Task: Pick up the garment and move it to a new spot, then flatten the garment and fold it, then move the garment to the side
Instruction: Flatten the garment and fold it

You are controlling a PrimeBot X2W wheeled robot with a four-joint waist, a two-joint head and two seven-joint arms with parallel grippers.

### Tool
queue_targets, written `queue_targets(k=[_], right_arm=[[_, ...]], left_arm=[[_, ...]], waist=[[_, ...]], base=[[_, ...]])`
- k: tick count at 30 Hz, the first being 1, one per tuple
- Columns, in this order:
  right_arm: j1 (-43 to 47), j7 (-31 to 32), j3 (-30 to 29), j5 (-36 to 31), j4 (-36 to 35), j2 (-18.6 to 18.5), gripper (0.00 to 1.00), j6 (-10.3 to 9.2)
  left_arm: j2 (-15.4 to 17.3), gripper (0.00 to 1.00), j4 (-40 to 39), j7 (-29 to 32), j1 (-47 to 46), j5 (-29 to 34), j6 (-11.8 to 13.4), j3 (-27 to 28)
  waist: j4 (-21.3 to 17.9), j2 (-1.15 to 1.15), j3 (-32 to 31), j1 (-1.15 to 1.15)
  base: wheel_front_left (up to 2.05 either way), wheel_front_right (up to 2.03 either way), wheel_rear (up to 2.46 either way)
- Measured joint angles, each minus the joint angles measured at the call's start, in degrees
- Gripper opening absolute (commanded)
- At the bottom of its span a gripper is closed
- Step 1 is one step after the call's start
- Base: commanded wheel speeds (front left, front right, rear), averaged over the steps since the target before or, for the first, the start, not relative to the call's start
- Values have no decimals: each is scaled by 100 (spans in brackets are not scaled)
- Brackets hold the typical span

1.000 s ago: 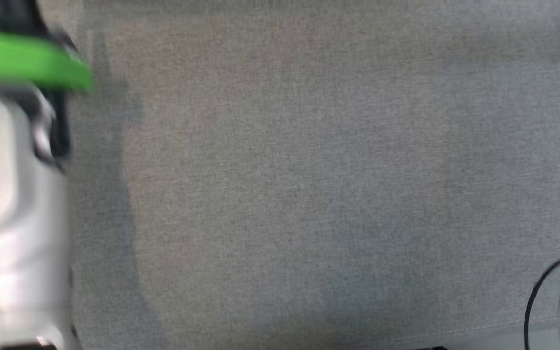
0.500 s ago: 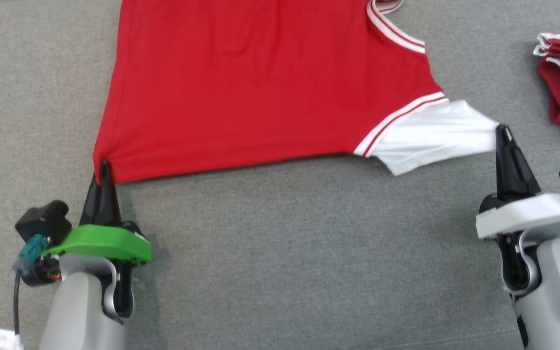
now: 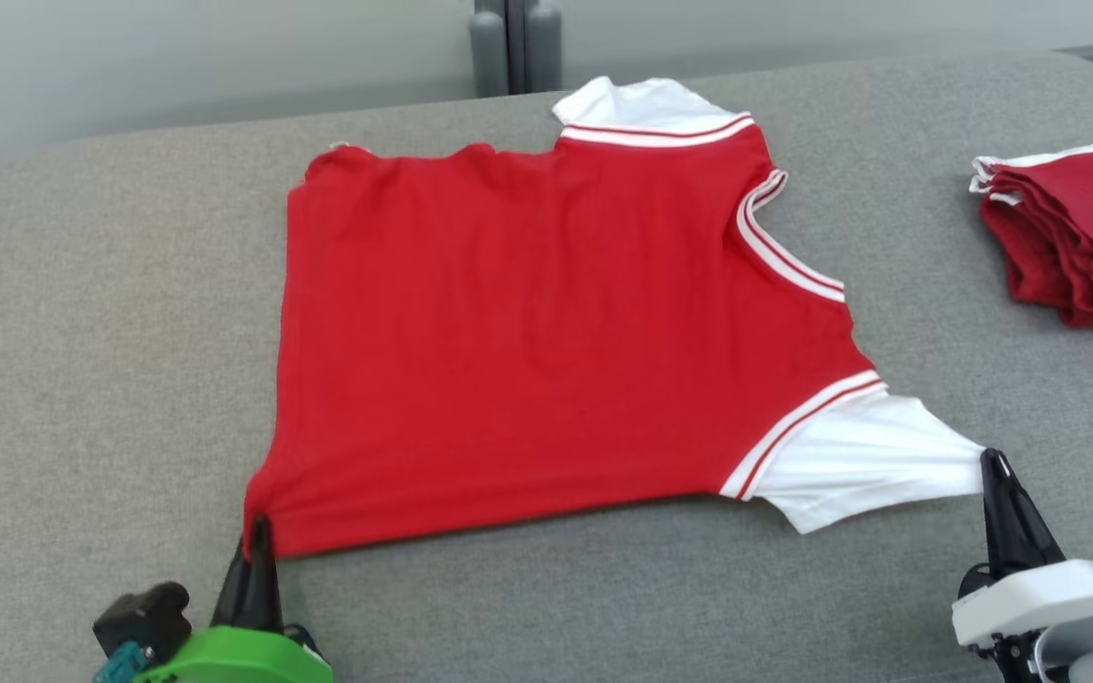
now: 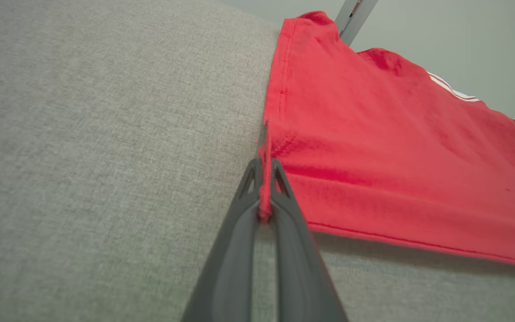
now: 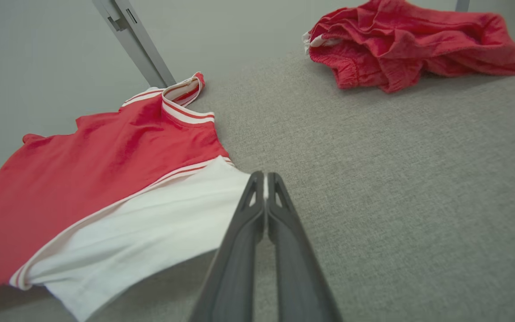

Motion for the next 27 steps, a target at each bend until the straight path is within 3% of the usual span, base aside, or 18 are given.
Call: queue_targets(k=[16, 21, 27], right_arm=[[1200, -1, -126, 208, -59, 48, 0, -1], [1140, -1, -149, 311, -336, 76, 0, -2], [435, -1, -125, 413, -588, 62, 0, -2]], left_arm=[[7, 0, -611, -2, 1384, -118, 60, -694], [8, 0, -933, -2, 1350, -122, 59, -742], [10, 0, -1098, -2, 774, -94, 52, -773]], waist=[[146, 0, -806, 0], [190, 0, -730, 0], [192, 0, -479, 0]], base=[[0, 0, 0], [0, 0, 0], [0, 0, 0]])
